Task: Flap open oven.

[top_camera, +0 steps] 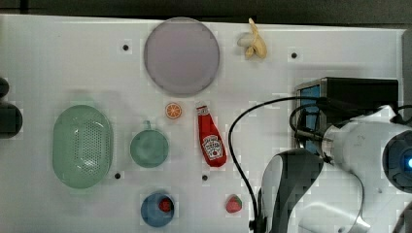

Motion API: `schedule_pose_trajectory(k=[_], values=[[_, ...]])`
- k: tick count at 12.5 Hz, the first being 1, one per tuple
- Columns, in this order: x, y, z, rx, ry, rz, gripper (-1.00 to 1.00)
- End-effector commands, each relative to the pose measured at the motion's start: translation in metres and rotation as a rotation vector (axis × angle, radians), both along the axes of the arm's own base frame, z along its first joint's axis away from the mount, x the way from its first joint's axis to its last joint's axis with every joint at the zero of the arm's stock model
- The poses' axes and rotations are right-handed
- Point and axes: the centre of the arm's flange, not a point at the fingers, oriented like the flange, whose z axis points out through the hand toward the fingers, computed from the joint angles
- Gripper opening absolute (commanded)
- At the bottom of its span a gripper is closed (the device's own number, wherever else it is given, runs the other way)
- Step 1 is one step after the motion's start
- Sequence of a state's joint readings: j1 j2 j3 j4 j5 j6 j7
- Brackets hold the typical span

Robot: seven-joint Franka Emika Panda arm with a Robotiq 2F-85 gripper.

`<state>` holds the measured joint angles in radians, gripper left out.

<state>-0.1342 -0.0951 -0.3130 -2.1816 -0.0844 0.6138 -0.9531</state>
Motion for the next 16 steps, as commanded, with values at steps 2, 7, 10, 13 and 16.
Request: schedule_pose_trajectory(k=[2, 7, 10, 13, 16], values=[[-0.001, -0.029, -0.043, -0.063, -0.028, 0.174, -0.65], [0.0, -0.039, -0.1, -0.059, 0.05, 0.161, -0.65], [0.003, -0.037, -0.117, -0.064, 0.064, 0.167, -0.65], [0.007, -0.027, -0.126, -0.061, 0.073, 0.181, -0.65], [0.014, -0.009, -0.13, -0.085, 0.098, 0.229, -0.65]])
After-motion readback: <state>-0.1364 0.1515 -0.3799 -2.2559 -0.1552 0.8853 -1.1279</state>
